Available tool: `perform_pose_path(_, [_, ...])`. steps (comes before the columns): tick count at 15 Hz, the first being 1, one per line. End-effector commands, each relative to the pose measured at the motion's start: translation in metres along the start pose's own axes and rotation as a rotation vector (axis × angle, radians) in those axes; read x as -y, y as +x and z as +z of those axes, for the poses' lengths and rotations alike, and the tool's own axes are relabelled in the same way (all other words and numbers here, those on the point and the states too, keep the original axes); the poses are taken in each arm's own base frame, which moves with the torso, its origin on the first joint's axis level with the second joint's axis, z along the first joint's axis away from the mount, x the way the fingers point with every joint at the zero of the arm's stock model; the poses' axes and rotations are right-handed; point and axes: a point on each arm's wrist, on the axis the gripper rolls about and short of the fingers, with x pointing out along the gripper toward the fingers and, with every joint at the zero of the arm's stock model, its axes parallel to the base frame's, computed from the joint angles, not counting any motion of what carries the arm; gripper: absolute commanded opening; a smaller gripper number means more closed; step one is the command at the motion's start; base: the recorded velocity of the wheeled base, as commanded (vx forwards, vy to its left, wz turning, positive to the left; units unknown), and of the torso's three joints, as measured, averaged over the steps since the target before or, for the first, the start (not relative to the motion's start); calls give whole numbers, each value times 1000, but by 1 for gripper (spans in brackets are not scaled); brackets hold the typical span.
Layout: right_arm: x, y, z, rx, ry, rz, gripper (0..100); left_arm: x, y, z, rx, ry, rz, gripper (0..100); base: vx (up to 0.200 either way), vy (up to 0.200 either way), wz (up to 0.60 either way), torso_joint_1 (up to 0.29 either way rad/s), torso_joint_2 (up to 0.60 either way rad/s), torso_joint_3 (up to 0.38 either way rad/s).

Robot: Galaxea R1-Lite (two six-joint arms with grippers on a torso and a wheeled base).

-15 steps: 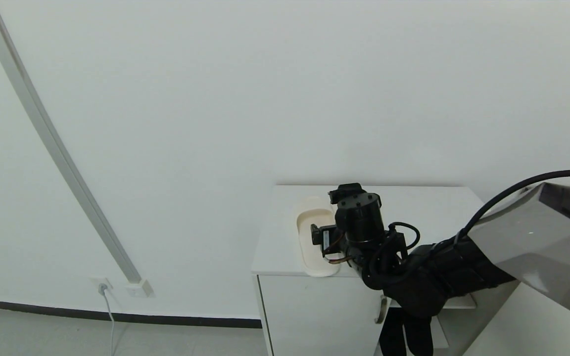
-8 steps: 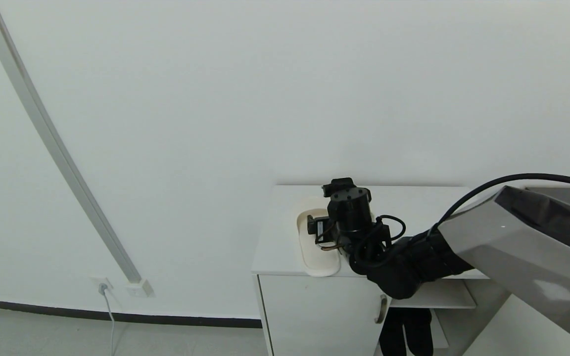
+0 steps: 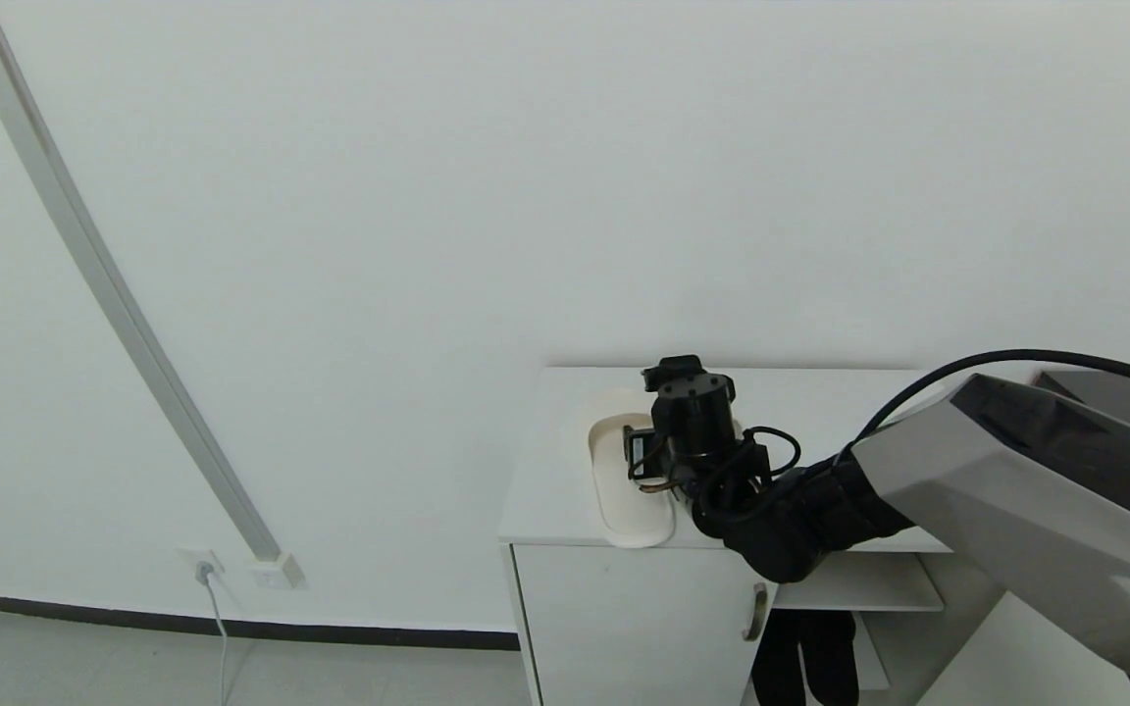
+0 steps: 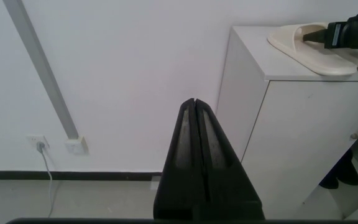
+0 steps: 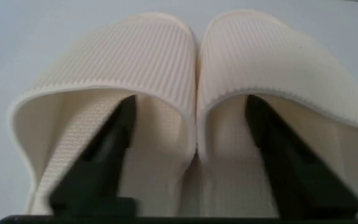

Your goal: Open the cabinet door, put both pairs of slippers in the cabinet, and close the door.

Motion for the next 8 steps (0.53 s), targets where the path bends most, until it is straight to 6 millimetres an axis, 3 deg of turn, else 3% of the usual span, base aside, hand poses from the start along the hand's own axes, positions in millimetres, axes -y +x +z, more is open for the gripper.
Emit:
perform_pose_path(1, [-2,0,-1,-2,-1,3,0,0,0,0,-1,0,0,0,0,0,0,0,0,0])
perform_pose_path(8, [-2,-1,2,8,4,5,0,0,0,0,-1,0,0,0,0,0,0,0,0,0])
